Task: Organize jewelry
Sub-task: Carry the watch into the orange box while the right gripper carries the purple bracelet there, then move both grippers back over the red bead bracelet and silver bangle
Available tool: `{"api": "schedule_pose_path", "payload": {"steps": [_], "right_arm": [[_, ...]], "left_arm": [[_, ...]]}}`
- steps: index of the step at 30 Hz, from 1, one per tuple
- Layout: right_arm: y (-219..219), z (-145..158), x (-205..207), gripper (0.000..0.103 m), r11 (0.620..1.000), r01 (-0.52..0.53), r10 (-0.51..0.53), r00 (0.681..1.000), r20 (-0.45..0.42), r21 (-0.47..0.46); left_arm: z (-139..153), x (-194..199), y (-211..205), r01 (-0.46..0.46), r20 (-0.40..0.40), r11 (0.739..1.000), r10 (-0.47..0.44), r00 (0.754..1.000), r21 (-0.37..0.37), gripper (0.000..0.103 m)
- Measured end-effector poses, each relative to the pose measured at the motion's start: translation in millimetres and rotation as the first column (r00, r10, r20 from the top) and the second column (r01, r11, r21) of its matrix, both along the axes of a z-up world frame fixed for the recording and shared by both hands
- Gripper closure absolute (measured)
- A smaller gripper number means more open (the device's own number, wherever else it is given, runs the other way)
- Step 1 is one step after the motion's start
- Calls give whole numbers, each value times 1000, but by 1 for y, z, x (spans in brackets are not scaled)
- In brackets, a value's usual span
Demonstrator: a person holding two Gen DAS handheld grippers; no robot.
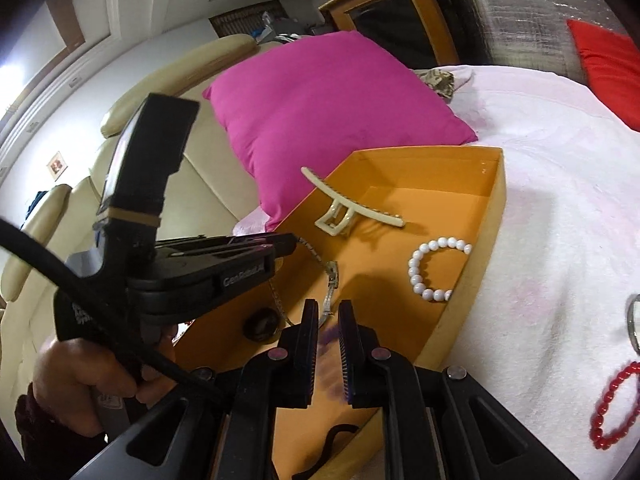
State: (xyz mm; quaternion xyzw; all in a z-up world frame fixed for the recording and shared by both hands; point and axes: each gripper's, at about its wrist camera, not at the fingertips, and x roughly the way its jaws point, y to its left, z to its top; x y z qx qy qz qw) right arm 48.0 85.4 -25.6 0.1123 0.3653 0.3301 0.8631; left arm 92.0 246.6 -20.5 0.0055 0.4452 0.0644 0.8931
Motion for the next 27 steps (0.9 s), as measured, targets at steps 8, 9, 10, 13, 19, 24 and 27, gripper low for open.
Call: {"api": "schedule_pose_path", "payload": {"steps": [8,9,10,13,19,24,27], "right_arm": [[-37,15,7,91,995,92,-93,995,32,26],[-44,16,9,91,994,108,-109,994,33,24],[-51,17,10,91,992,123,-123,992,31,22],[-76,19,13,91,986,166,-167,986,20,19],[-145,26,13,91,960,278,-279,960,6,23],[-203,24,8,85,935,355,-355,935,-28,9],[-233,23,3,85,912,410,-409,911,-52,-3]], "left_arm": [[16,-1,-11,-8,84,1000,6,996,21,92],[20,-2,-18,1,103,1000,-4,995,23,92],[23,-2,-25,12,115,1000,-15,993,25,91],[31,-4,-57,80,150,996,-87,985,48,87],[42,-16,-122,181,207,972,-210,955,153,45],[37,-21,-157,224,192,960,-255,948,167,44],[33,-24,-174,242,181,957,-270,946,162,44]]}}
